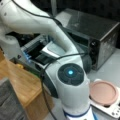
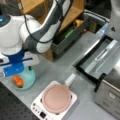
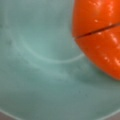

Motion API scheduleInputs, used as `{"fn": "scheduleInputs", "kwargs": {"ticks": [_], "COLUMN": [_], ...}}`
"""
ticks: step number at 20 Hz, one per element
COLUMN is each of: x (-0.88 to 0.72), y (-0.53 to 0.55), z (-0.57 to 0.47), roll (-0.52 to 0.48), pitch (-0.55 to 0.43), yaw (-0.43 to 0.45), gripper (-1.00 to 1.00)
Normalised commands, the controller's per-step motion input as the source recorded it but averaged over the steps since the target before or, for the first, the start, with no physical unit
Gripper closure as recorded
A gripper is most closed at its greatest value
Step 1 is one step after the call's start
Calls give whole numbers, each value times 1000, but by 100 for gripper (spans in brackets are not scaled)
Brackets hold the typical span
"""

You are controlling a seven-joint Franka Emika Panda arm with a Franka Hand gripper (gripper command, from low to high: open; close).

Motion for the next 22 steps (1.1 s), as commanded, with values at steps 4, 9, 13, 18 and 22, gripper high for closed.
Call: {"fn": "scheduleInputs", "kwargs": {"ticks": [4,9,13,18,22], "x": [-74,-50,-39,-22,0], "y": [224,108,25,-17,-21], "z": [-216,-150,-123,-125,-102], "roll": [-71,-64,-47,-33,-16], "pitch": [-109,-120,-115,-107,-89], "yaw": [-65,-43,-33,-22,-11], "gripper": [-100,-100,-100,-100,-100]}}
